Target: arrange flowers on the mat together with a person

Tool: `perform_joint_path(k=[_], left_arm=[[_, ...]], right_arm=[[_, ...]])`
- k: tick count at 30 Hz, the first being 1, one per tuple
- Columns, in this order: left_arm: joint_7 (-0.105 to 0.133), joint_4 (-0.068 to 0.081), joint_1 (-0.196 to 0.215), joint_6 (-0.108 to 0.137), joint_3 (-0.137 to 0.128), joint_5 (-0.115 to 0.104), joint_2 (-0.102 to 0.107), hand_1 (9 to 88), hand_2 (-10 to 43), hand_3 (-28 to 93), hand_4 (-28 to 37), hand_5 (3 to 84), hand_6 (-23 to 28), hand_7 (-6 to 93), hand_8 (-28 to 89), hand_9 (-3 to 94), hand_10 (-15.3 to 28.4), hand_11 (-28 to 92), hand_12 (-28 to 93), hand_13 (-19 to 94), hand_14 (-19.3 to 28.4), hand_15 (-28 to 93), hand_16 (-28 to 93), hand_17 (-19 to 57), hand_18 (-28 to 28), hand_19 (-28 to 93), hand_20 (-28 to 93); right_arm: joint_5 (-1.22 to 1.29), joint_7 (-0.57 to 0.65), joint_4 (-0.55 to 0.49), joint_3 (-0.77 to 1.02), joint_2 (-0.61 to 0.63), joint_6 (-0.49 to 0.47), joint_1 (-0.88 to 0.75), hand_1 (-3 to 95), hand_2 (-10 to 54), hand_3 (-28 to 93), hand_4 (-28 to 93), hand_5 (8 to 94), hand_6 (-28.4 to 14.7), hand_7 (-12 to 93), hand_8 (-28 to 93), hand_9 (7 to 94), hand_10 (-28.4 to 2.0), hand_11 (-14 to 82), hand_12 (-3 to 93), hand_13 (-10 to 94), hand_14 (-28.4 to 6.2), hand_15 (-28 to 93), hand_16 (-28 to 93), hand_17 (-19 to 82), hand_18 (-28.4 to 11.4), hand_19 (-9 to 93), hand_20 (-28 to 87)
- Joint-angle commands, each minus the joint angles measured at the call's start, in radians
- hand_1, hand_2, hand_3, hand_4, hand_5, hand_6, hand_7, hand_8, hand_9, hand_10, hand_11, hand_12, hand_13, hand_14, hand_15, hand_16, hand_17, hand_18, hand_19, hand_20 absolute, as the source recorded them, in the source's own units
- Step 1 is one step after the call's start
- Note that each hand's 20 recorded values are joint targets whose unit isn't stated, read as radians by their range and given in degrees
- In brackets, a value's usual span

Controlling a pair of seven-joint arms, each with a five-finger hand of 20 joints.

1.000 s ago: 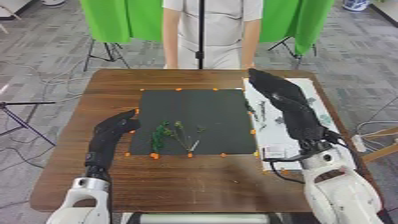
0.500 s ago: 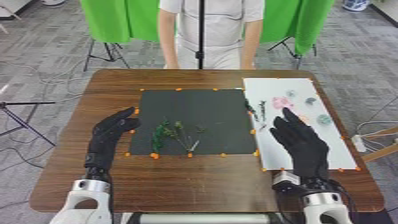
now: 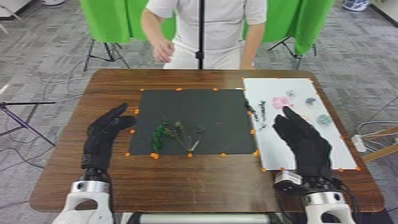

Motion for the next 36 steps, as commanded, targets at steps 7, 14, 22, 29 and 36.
perform_joint_path(k=[7,14,22,29,36], left_arm=[[0.01,-0.006,0.019,-0.003,-0.015,-0.01,-0.002,28.0,-1.5,66,-17.2,48.8,4.1,12.7,-5,51.4,14.7,23,16,43,19.0,24,2,11.7,13.0,10,22],[0.009,-0.006,0.019,-0.001,-0.013,-0.013,0.004,28.1,-1.7,66,-17.1,50.0,4.1,13.2,-6,51.7,14.7,23,16,43,19.1,24,2,11.7,13.0,10,22],[0.001,-0.007,0.023,-0.005,-0.015,-0.011,-0.002,28.3,-1.9,66,-17.1,50.4,4.0,13.6,-6,51.8,14.7,23,16,43,19.1,24,2,11.4,13.0,10,23],[0.001,-0.008,0.024,-0.007,-0.018,-0.008,-0.004,28.3,-2.0,66,-17.0,50.5,3.9,13.8,-6,51.9,14.6,23,16,43,19.1,24,2,11.4,13.0,10,23],[-0.004,-0.01,0.027,-0.01,-0.019,-0.007,-0.004,28.4,-1.9,66,-16.9,50.6,3.9,13.8,-6,51.8,14.7,23,16,43,19.1,24,2,11.2,13.0,10,23]], right_arm=[[0.01,-0.058,-0.031,-0.005,-0.039,0.014,-0.027,4.8,3.9,79,-18,47.4,-2.4,8,-8,45.5,-14.3,5.4,10.8,33,-9.7,10,10,20,-8.0,1,23],[0.021,-0.065,-0.03,0.003,-0.04,0.017,-0.026,5.0,4.0,78,-18,50.1,-1.4,10,-8,47.5,-14.2,5.8,11.3,35,-9.7,12,10,20,-8.4,1,24],[0.019,-0.052,-0.036,0.001,-0.041,0.027,-0.033,5.3,4.2,78,-18,51.6,-1.0,10,-8,49.1,-14.3,6.1,11.6,36,-10.0,12,10,21,-9.0,1,25],[0.021,-0.051,-0.036,0.0,-0.036,0.033,-0.027,5.4,4.3,78,-18,52.2,-0.9,11,-8,49.7,-14.2,6.2,11.7,37,-9.9,13,10,21,-9.5,1,25],[0.019,-0.048,-0.033,-0.004,-0.035,0.031,-0.027,5.6,4.3,78,-18,52.5,-0.9,11,-8,49.8,-14.3,6.2,11.7,37,-9.9,13,10,21,-9.6,1,25]])
